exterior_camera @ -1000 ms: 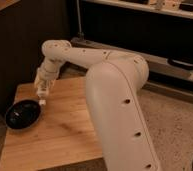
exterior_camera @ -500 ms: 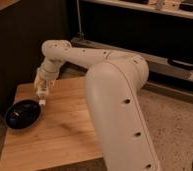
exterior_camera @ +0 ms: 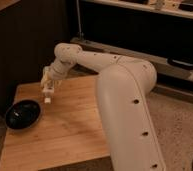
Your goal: Place the bottle in the ceramic bowl
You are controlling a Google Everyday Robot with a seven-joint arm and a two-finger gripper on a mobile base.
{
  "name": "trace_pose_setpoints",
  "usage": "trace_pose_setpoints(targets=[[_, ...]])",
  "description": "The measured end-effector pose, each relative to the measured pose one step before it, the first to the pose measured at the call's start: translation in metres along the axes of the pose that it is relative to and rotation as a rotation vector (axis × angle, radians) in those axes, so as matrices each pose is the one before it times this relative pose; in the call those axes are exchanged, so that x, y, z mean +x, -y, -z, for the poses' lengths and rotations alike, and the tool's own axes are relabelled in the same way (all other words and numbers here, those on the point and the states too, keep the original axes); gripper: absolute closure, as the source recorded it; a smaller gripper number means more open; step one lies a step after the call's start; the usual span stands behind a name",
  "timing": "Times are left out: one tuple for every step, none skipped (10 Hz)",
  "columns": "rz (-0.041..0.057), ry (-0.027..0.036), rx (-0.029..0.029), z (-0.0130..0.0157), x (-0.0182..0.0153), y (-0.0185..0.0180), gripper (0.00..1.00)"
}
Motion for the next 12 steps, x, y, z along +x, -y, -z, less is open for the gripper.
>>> trace_pose_setpoints(targets=[[0.00809, 0.01491, -0.01842, -0.0006, -0.01336, -0.00826, 1.0], [0.00985, 0.01239, -0.01668, -0.00231, -0.00995, -0.01162, 1.0], [0.01169, 0.00771, -0.01528, -0.00254, -0.00702, -0.01017, 1.0], [0.03089, 0.0068, -0.03363, -0.00449, -0.00937, -0.02085, 1.0], [0.02865, -0.00213, -0.02305, -0.00403, -0.00191, -0.01556, 1.0], [0.02318, -0.00287, -0.01495, -0.0058, 0.00235, -0.01037, 1.0], [0.02836, -0.00276, -0.02195, -0.01031, 0.00245, -0.01681, 1.0], [0.03223, -0.00404, -0.0348, -0.01724, 0.0051, -0.01826, 1.0], [0.01204, 0.00572, -0.02981, -0.00983, 0.00487, -0.00139, 1.0], [0.00863, 0.00854, -0.02007, -0.00749, 0.00582, 0.00287, 1.0], [0.01243, 0.0063, -0.02974, -0.01514, 0.0174, 0.00773, 1.0], [0.0041, 0.00105, -0.00526, -0.00927, 0.00832, 0.00492, 1.0]])
